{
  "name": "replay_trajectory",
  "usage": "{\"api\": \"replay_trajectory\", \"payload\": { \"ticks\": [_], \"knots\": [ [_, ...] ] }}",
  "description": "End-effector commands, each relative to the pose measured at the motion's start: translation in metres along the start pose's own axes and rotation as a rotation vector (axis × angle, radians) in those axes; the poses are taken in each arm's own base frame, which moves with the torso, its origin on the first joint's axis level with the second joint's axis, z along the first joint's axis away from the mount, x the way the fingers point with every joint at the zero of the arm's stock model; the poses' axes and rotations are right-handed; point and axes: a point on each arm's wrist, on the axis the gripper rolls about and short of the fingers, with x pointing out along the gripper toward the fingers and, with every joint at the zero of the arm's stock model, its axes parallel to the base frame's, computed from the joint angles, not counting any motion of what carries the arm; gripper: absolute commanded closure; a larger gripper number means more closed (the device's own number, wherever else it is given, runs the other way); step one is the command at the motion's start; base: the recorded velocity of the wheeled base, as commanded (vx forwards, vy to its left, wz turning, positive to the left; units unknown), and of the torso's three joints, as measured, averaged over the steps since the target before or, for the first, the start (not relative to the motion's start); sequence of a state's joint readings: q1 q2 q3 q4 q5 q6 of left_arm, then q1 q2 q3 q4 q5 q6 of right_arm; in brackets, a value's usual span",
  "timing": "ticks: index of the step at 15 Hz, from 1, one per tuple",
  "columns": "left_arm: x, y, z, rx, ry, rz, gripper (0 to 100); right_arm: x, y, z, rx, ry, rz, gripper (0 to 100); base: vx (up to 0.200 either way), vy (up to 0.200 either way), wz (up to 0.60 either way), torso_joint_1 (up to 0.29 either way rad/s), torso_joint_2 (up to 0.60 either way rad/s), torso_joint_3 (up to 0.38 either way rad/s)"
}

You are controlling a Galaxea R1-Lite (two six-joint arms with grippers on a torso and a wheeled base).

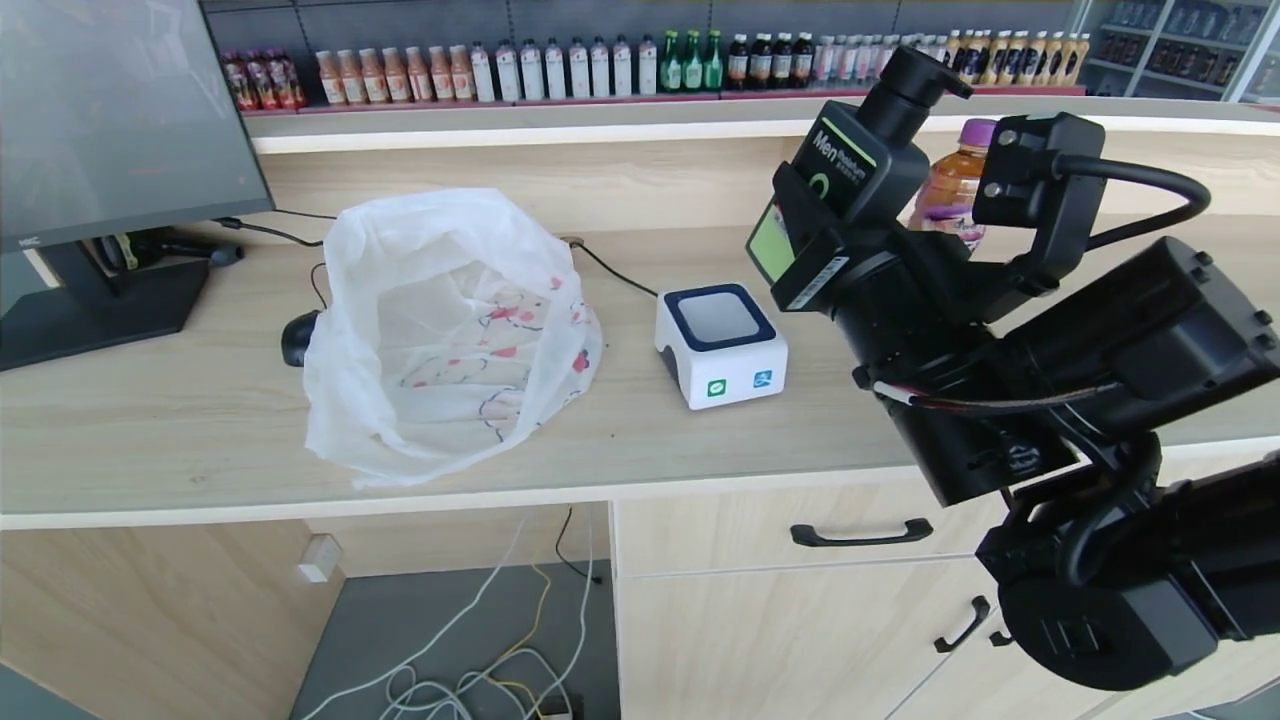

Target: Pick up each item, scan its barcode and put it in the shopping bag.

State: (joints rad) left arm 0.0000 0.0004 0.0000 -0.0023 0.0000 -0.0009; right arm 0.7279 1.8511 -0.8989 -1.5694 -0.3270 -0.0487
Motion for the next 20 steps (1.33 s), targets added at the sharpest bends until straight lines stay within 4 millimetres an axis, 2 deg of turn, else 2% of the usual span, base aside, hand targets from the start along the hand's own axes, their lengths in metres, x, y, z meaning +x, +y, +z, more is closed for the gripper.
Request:
{"api": "replay_trajectory", "payload": {
  "ticks": [1, 8, 10, 14, 16, 17, 20],
  "knots": [
    [0.0, 0.0, 0.0, -0.001, -0.001, 0.0, 0, 0.001, 0.002, -0.005, 0.0, 0.007, 0.004, 100, 0.0, 0.2, 0.0, 0.007, 0.0, 0.002],
    [0.0, 0.0, 0.0, 0.004, -0.001, 0.0, 0, 0.0, 0.007, 0.004, 0.051, -0.007, 0.01, 100, 0.0, 0.0, 0.0, 0.0, 0.0, 0.0],
    [0.0, 0.0, 0.0, 0.004, -0.001, 0.0, 0, 0.001, 0.007, 0.01, 0.109, 0.051, 0.012, 100, 0.0, 0.0, 0.0, 0.0, 0.0, 0.0],
    [0.0, 0.0, 0.0, 0.004, -0.001, 0.0, 0, 0.021, 0.013, 0.024, 0.328, 0.149, -0.027, 100, 0.0, 0.0, 0.0, 0.0, 0.0, 0.0],
    [0.0, 0.0, 0.0, 0.004, -0.001, 0.0, 0, 0.032, 0.015, 0.028, 0.527, 0.209, -0.089, 100, 0.0, 0.0, 0.0, 0.0, 0.0, 0.0],
    [0.0, 0.0, 0.0, 0.004, -0.001, 0.0, 0, 0.034, 0.012, 0.026, 0.585, 0.229, -0.136, 100, 0.0, 0.0, 0.0, 0.0, 0.0, 0.0],
    [0.0, 0.0, 0.0, 0.004, -0.001, 0.0, 0, 0.038, -0.017, 0.01, 0.722, 0.279, -0.289, 100, 0.0, 0.0, 0.0, 0.0, 0.0, 0.0]
  ]
}}
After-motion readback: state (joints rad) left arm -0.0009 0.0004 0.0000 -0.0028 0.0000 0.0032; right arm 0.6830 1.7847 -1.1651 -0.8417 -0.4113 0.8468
